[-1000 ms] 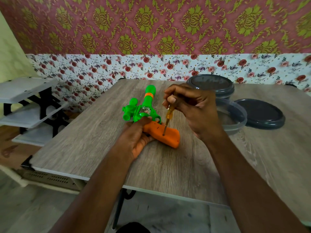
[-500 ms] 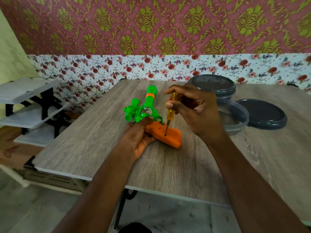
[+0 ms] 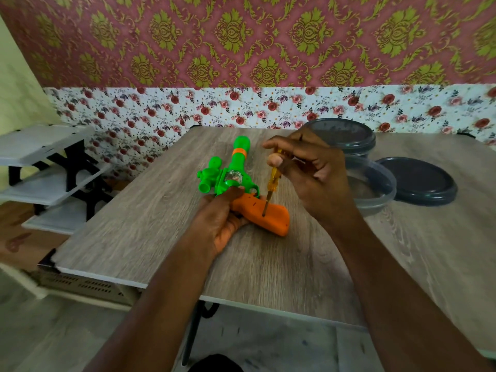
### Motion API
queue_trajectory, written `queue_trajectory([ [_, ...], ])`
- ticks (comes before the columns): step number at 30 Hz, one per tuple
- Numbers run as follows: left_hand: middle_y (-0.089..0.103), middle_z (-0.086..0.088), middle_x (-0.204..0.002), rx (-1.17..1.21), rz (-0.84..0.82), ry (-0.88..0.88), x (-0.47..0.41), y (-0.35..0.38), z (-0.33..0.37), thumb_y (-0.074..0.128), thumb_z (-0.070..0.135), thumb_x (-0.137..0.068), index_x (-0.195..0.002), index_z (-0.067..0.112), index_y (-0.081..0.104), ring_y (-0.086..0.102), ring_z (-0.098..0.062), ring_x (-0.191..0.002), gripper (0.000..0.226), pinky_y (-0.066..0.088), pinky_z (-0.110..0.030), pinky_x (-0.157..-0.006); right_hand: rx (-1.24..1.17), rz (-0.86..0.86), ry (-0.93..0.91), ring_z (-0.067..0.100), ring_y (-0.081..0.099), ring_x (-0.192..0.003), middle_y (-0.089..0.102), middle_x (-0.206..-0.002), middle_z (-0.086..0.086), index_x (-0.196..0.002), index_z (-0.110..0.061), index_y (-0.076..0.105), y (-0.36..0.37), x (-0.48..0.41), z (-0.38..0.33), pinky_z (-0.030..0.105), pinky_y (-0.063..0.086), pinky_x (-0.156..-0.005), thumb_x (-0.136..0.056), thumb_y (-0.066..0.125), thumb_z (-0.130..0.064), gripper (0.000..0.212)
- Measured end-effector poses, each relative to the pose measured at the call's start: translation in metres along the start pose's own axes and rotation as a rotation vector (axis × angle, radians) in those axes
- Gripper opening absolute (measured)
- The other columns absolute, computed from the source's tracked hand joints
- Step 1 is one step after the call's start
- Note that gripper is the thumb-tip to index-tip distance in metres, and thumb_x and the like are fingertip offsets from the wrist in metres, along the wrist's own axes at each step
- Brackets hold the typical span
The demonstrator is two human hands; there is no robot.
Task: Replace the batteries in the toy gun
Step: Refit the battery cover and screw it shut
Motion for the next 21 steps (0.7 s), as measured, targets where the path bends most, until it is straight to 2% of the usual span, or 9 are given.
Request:
queue_trajectory([
  [2,0.07,-0.032,-0.117,-0.01,0.001,0.001,-0.0013,-0.0007,-0.0008,0.06,0.002,-0.097,-0.135,-0.003,0.057,0.073,-0.044,-0.101,0.039,0.063,-0.055,-0.069,-0.125,-0.069,0.029,0.036,0.07,-0.1,0.066,-0.11,0.026,-0.12,0.009,0.068,0.0018,0.0015,-0.0009,0.045,0.06,-0.085,-0.098,0.054,0.011,0.026],
  [4,0.068,-0.032,-0.121,-0.01,0.007,0.002,-0.0015,-0.0008,-0.0011,0.061,0.003,-0.097,-0.136,-0.002,0.056,0.067,-0.048,-0.112,0.04,0.062,-0.059,-0.075,-0.19,-0.108,0.079,0.034,0.073,-0.108,0.066,-0.119,0.027,-0.121,0.01,0.065,0.0027,0.0019,-0.0007,0.046,0.061,-0.092,-0.097,0.049,0.016,0.029],
  [7,0.067,-0.033,-0.123,-0.008,-0.007,-0.002,-0.0019,0.0,-0.0001,0.059,0.003,-0.098,-0.137,-0.001,0.056,0.065,-0.049,-0.116,0.04,0.062,-0.057,-0.074,-0.203,-0.116,0.108,0.031,0.077,-0.097,0.068,-0.113,0.026,-0.119,0.007,0.067,0.0018,0.0014,-0.0009,0.045,0.063,-0.087,-0.096,0.053,0.018,0.029],
  [11,0.067,-0.034,-0.122,-0.001,-0.016,-0.017,-0.001,0.0007,0.0003,0.058,0.003,-0.098,-0.135,-0.003,0.055,0.068,-0.047,-0.11,0.037,0.063,-0.056,-0.072,-0.116,-0.045,0.067,0.038,0.073,-0.087,0.065,-0.098,0.026,-0.115,0.0,0.071,-0.0002,0.0025,0.0021,0.056,0.062,-0.074,-0.091,0.071,0.003,0.024],
  [13,0.067,-0.033,-0.122,0.001,-0.017,-0.016,-0.0009,0.0008,0.0,0.058,0.002,-0.098,-0.135,-0.003,0.056,0.068,-0.046,-0.11,0.037,0.063,-0.057,-0.073,-0.11,-0.025,0.047,0.041,0.071,-0.084,0.064,-0.094,0.026,-0.113,0.003,0.072,0.0,0.0022,0.0021,0.058,0.059,-0.071,-0.094,0.068,0.0,0.019],
  [15,0.067,-0.033,-0.123,0.003,-0.014,-0.01,-0.0008,0.0005,-0.0007,0.058,0.002,-0.098,-0.135,-0.003,0.056,0.066,-0.047,-0.114,0.037,0.063,-0.056,-0.072,-0.145,-0.033,0.027,0.041,0.071,-0.09,0.067,-0.097,0.026,-0.113,0.007,0.071,0.0003,0.002,-0.001,0.06,0.058,-0.078,-0.098,0.06,0.003,0.019],
  [17,0.068,-0.033,-0.12,0.001,-0.006,-0.01,-0.0001,0.0003,-0.0005,0.058,0.002,-0.098,-0.135,-0.004,0.056,0.069,-0.045,-0.109,0.037,0.063,-0.055,-0.071,-0.176,-0.052,0.029,0.039,0.072,-0.098,0.07,-0.104,0.026,-0.113,0.008,0.07,-0.0005,0.0013,-0.002,0.058,0.058,-0.088,-0.098,0.055,0.007,0.021],
  [18,0.07,-0.031,-0.115,-0.001,-0.004,-0.011,0.0,0.0003,-0.0002,0.058,0.002,-0.098,-0.134,-0.005,0.057,0.073,-0.041,-0.101,0.036,0.064,-0.054,-0.069,-0.194,-0.051,0.041,0.038,0.073,-0.098,0.07,-0.105,0.025,-0.114,0.008,0.07,-0.001,0.0011,-0.0018,0.055,0.06,-0.089,-0.097,0.056,0.009,0.022],
  [21,0.073,-0.026,-0.104,-0.003,-0.007,-0.007,0.0005,0.0009,0.0001,0.057,0.001,-0.098,-0.132,-0.005,0.058,0.078,-0.031,-0.077,0.034,0.064,-0.051,-0.064,-0.167,0.009,0.076,0.033,0.073,-0.089,0.068,-0.098,0.025,-0.116,0.007,0.071,-0.0012,0.0017,0.0003,0.041,0.062,-0.082,-0.092,0.066,0.009,0.025],
])
Point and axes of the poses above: each hand's wrist, its own x-axis away from the middle knuckle, its own y-axis out of the palm, z = x × y, the point moved 3 cm from there along -x, towards the middle knuckle
